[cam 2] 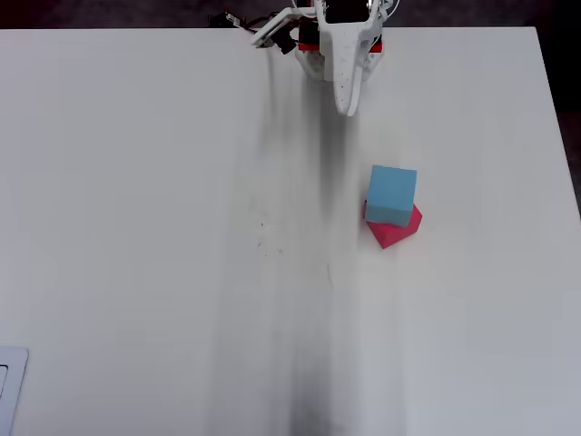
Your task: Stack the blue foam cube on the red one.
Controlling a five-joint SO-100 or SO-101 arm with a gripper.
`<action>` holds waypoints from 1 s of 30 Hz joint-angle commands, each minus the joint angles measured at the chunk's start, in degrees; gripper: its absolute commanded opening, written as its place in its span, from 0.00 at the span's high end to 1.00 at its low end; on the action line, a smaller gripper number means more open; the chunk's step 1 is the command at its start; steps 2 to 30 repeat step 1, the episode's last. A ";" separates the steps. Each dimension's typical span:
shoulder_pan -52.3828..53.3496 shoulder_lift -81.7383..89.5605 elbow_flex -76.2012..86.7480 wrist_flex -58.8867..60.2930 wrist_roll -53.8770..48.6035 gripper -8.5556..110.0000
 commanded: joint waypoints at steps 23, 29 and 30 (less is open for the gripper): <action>-0.26 0.26 -0.79 -0.88 -0.35 0.75; -0.26 0.26 -0.79 -0.88 -0.35 0.75; -0.26 0.26 -0.79 -0.88 -0.35 0.75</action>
